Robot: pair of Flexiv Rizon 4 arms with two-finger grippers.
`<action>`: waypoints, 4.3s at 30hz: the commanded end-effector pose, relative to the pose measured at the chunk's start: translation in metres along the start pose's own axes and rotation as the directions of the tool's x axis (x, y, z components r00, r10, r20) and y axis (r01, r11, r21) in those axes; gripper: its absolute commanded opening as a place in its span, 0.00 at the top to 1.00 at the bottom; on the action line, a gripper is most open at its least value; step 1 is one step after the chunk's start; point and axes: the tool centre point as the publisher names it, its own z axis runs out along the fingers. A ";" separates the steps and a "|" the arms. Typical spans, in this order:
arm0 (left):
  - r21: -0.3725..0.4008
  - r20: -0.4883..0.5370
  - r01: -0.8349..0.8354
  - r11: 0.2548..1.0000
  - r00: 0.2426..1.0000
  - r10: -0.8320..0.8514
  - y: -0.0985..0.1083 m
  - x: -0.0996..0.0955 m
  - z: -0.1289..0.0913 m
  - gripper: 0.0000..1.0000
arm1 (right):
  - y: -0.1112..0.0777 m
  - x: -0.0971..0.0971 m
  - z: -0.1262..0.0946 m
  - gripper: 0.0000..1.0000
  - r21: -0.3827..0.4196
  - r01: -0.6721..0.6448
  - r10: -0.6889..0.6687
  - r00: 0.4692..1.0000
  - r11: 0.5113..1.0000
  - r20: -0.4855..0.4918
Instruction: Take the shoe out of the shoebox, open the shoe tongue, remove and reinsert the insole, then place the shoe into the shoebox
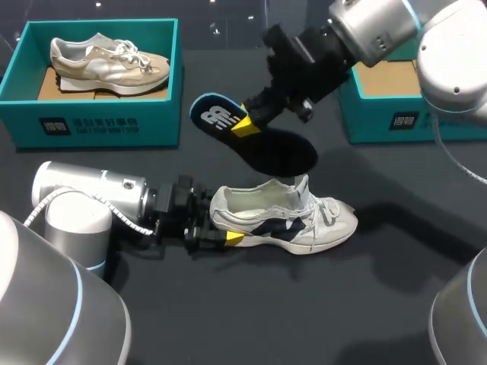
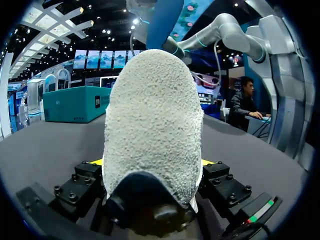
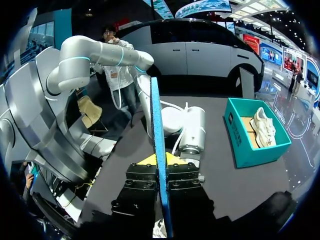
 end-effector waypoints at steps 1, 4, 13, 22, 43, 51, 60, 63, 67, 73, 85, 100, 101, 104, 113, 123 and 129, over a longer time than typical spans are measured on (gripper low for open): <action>0.001 0.002 0.000 1.000 1.000 0.000 0.000 0.000 0.000 1.00 | -0.005 0.011 -0.009 1.00 -0.009 0.001 -0.001 1.000 1.000 0.031; 0.001 0.002 0.000 1.000 1.000 0.000 0.000 0.000 0.000 1.00 | -0.005 0.011 -0.009 1.00 -0.009 0.001 -0.001 1.000 1.000 0.031; 0.001 0.002 0.000 1.000 1.000 0.000 0.000 0.000 0.000 1.00 | -0.003 0.041 -0.053 1.00 -0.103 -0.040 0.046 0.997 0.994 0.059; 0.001 0.002 0.000 1.000 1.000 0.000 0.000 0.000 0.000 1.00 | -0.001 0.058 -0.089 1.00 -0.199 -0.034 0.041 0.999 0.979 0.032; 0.001 0.002 0.000 1.000 1.000 0.000 0.000 0.000 0.000 1.00 | -0.013 0.121 -0.123 1.00 -0.400 -0.218 0.216 0.975 0.890 -0.049; 0.001 0.002 0.000 1.000 1.000 0.000 0.000 0.000 0.000 1.00 | -0.013 0.121 -0.123 1.00 -0.400 -0.218 0.216 0.975 0.890 -0.049; 0.001 0.002 0.000 1.000 1.000 0.000 0.000 0.000 0.000 1.00 | -0.016 0.148 -0.093 1.00 -0.472 -0.323 0.349 0.936 0.820 -0.034; 0.001 0.002 0.000 1.000 1.000 0.000 0.000 0.000 0.000 1.00 | -0.019 0.156 -0.093 1.00 -0.499 -0.326 0.363 0.932 0.803 -0.024; 0.001 0.002 0.000 1.000 1.000 0.000 0.000 0.000 0.000 1.00 | -0.021 0.163 -0.089 1.00 -0.569 -0.339 0.370 0.927 0.749 -0.065; 0.001 0.002 0.000 1.000 1.000 0.000 0.000 0.000 0.000 1.00 | -0.021 0.163 -0.089 1.00 -0.569 -0.339 0.370 0.927 0.749 -0.065; 0.001 0.002 0.000 1.000 1.000 0.000 0.000 0.000 0.000 1.00 | -0.021 0.167 -0.088 1.00 -0.585 -0.300 0.362 0.932 0.753 -0.012; 0.001 0.002 0.000 1.000 1.000 0.000 0.000 0.000 0.000 1.00 | -0.022 0.174 -0.085 1.00 -0.614 -0.285 0.361 0.933 0.736 0.000; 0.001 0.002 0.000 1.000 1.000 0.000 0.000 0.000 0.000 1.00 | -0.022 0.174 -0.085 1.00 -0.614 -0.285 0.361 0.933 0.736 0.000; -0.001 0.009 -0.006 1.000 1.000 0.006 -0.002 0.001 -0.001 1.00 | -0.022 0.174 -0.085 1.00 -0.614 -0.285 0.361 0.933 0.736 0.000; -0.031 -0.003 -0.005 1.000 1.000 0.005 -0.007 0.003 -0.014 0.00 | -0.022 0.174 -0.085 1.00 -0.614 -0.285 0.361 0.933 0.736 0.000; -0.287 -0.014 -0.019 0.958 1.000 0.016 -0.003 0.004 -0.033 0.00 | -0.022 0.174 -0.085 1.00 -0.614 -0.285 0.361 0.933 0.736 0.000; -0.333 -0.011 -0.042 0.942 0.999 0.040 -0.004 0.005 -0.038 0.00 | -0.022 0.174 -0.085 1.00 -0.614 -0.285 0.361 0.933 0.736 0.000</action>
